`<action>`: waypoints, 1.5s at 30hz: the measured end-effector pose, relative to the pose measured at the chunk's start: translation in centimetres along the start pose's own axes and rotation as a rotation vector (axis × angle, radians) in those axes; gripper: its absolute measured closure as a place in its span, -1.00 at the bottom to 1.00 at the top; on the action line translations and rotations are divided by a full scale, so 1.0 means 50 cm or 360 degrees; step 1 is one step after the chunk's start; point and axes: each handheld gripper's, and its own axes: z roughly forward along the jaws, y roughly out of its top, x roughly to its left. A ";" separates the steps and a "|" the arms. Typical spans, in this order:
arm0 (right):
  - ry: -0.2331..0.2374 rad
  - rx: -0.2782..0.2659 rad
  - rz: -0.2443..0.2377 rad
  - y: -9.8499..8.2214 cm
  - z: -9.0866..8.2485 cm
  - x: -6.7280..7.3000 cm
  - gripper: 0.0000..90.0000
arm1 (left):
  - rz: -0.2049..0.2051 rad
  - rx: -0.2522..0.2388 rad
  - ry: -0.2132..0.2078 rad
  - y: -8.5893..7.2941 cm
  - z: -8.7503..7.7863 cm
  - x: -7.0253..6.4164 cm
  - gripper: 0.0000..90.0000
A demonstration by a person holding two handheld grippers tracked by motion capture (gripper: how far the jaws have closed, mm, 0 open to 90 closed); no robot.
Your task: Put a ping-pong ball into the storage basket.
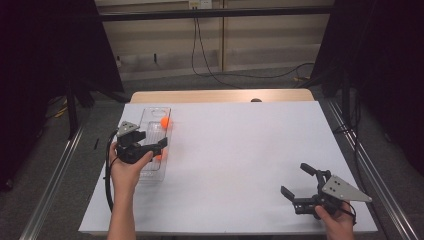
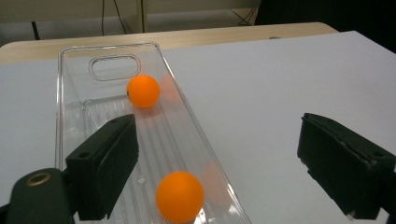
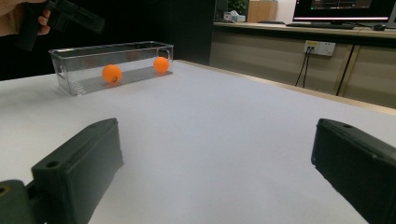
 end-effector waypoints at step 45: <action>0.0004 0.0003 -0.0005 0.000 0.000 0.000 -0.97 | 0.0081 -0.0275 -0.0037 -0.095 -0.068 -0.018 -0.90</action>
